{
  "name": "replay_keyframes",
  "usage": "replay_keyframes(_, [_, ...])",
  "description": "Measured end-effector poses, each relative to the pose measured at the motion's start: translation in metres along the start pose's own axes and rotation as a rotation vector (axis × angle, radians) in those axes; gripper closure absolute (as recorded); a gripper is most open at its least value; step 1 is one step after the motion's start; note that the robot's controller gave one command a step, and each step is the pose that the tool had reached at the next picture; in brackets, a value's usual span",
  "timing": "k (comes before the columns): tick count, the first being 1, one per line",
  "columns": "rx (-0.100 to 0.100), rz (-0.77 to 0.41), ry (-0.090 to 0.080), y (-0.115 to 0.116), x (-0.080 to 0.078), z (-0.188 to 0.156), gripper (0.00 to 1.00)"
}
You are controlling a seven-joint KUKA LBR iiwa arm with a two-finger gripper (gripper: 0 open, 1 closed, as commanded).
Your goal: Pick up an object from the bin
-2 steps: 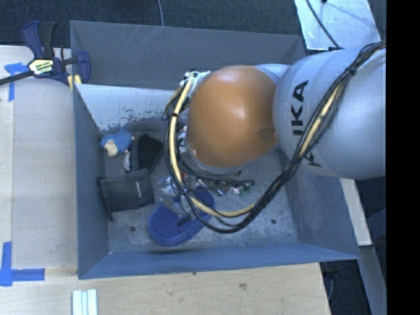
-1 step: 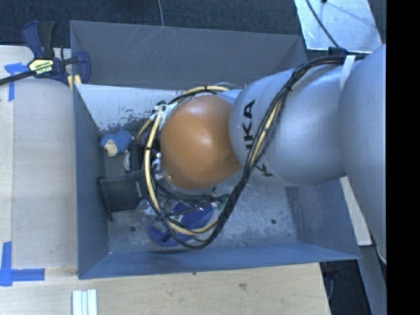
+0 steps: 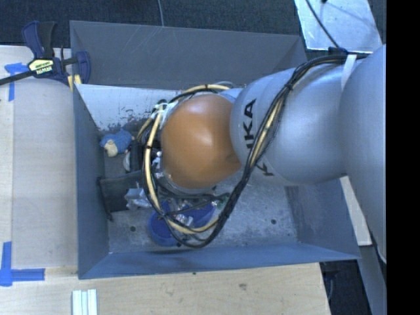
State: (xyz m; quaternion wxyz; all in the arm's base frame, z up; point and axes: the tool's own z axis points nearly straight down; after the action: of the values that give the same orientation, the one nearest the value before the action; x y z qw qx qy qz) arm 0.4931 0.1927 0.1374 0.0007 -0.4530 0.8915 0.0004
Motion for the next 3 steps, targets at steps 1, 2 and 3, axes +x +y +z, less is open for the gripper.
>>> replay_keyframes(1, [-0.003, 0.360, 0.005, -0.068, 0.020, 0.068, 0.00])
replay_keyframes(2, [0.003, 0.357, -0.008, -0.069, 0.016, 0.065, 1.00])
replay_keyframes(3, [0.004, 0.359, -0.003, -0.054, 0.009, 0.065, 1.00])
